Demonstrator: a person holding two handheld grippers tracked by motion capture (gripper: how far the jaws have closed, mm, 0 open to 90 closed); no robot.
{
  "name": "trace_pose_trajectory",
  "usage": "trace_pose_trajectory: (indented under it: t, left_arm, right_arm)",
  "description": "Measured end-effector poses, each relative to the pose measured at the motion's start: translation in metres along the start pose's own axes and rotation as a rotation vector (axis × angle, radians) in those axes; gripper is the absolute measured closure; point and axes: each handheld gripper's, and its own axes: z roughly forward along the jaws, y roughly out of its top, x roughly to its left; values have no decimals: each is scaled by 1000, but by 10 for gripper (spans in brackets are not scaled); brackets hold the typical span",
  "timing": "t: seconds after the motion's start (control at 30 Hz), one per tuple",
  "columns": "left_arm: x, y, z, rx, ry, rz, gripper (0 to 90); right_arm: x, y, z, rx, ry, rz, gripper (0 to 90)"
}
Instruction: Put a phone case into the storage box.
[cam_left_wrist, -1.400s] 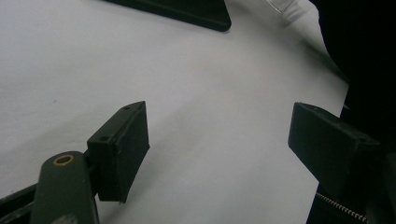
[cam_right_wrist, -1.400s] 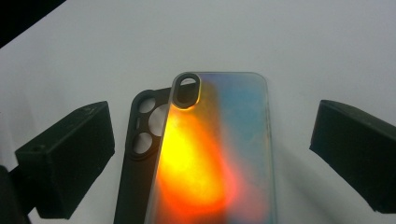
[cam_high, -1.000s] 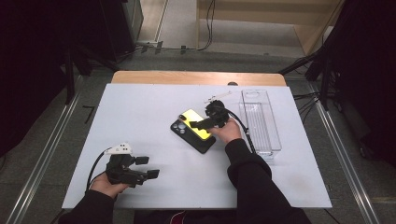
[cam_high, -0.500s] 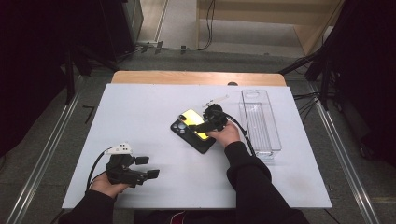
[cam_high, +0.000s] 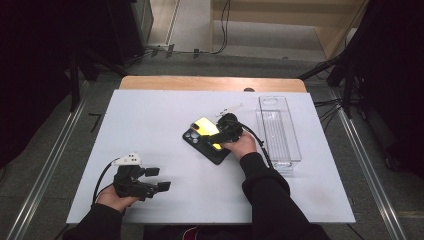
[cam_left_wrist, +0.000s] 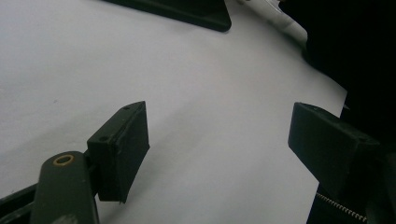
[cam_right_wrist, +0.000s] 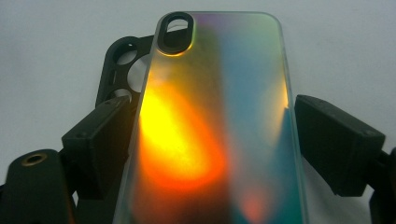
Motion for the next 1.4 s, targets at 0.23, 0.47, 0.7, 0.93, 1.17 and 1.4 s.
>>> trace_pose_trajectory:
  t: [0.23, 0.47, 0.7, 0.93, 1.17, 1.4]
  left_arm:
    - [0, 0, 0, -2, 1, 0, 206]
    - [0, 0, 0, -2, 2, 0, 206]
    - [0, 0, 0, -2, 2, 0, 207]
    - [0, 0, 0, -3, 5, 0, 207]
    - [0, 0, -1, -3, 3, -3, 206]
    - [1, 0, -1, -5, 2, -4, 206]
  right_arm:
    - [1, -1, 1, -5, -7, -12, 128]
    - [3, -3, 1, -7, -22, -31, 127]
    - [8, -4, 2, -6, -52, -47, 131]
    - [8, -3, 2, -3, -56, -39, 141]
    - [6, -2, 0, -2, -43, -25, 145]
    - [5, -1, -1, 5, -42, -15, 147]
